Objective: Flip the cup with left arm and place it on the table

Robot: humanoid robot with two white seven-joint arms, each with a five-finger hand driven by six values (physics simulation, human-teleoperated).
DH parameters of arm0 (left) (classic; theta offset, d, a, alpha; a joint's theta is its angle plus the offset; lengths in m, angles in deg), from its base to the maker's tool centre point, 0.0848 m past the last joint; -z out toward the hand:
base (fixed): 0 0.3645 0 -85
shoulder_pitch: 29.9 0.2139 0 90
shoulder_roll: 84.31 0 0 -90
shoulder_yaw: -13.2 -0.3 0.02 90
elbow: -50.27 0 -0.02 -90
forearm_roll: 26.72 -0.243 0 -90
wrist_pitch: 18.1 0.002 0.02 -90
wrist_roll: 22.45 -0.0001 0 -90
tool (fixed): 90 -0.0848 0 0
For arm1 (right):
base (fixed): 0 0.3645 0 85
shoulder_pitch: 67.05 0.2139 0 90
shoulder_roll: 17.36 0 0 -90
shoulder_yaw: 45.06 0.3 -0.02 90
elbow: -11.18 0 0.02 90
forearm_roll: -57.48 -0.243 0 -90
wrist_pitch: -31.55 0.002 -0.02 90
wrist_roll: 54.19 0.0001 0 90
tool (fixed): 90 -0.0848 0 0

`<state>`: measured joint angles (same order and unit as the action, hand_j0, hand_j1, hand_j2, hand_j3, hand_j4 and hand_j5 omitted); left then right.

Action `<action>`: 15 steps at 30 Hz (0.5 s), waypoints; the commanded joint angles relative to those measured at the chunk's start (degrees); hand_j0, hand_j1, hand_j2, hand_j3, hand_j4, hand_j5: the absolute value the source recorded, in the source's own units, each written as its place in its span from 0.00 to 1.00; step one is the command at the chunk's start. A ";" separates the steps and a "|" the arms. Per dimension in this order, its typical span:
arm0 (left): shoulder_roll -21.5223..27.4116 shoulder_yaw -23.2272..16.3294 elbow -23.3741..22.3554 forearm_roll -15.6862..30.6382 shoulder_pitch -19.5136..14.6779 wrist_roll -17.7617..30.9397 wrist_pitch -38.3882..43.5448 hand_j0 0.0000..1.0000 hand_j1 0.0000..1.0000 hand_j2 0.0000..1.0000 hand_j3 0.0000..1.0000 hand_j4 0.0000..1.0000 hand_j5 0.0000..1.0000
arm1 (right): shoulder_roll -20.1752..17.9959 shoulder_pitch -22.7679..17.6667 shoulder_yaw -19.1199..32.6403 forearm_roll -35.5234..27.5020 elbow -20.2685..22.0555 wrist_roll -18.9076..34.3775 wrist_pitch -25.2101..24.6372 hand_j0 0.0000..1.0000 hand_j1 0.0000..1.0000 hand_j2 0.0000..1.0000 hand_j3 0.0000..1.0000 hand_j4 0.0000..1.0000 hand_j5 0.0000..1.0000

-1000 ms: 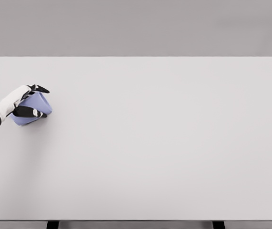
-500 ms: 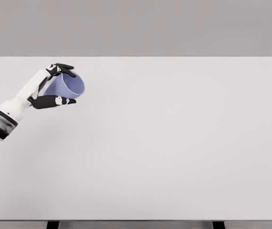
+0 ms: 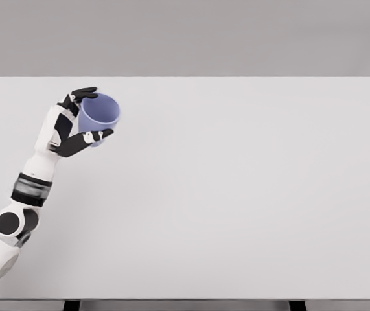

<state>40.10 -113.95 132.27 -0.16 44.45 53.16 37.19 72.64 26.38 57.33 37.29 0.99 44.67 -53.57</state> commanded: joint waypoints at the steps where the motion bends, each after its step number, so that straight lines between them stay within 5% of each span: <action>1: -2.59 -0.20 -3.08 0.15 0.00 -3.45 -0.29 0.60 0.60 0.60 0.60 0.60 0.60 | 0.00 0.00 -0.08 0.06 0.00 0.01 0.04 1.00 1.00 1.00 1.00 1.00 1.00; 15: -6.11 1.64 -1.85 -2.13 1.14 -11.80 -0.29 0.56 0.56 0.56 0.56 0.56 0.56 | 0.00 0.00 0.01 -0.03 0.00 0.01 -0.04 1.00 1.00 1.00 1.00 1.00 1.00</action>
<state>34.30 -113.16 129.81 -1.13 45.68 41.97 36.92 72.64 26.38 57.32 37.28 0.99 44.67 -53.58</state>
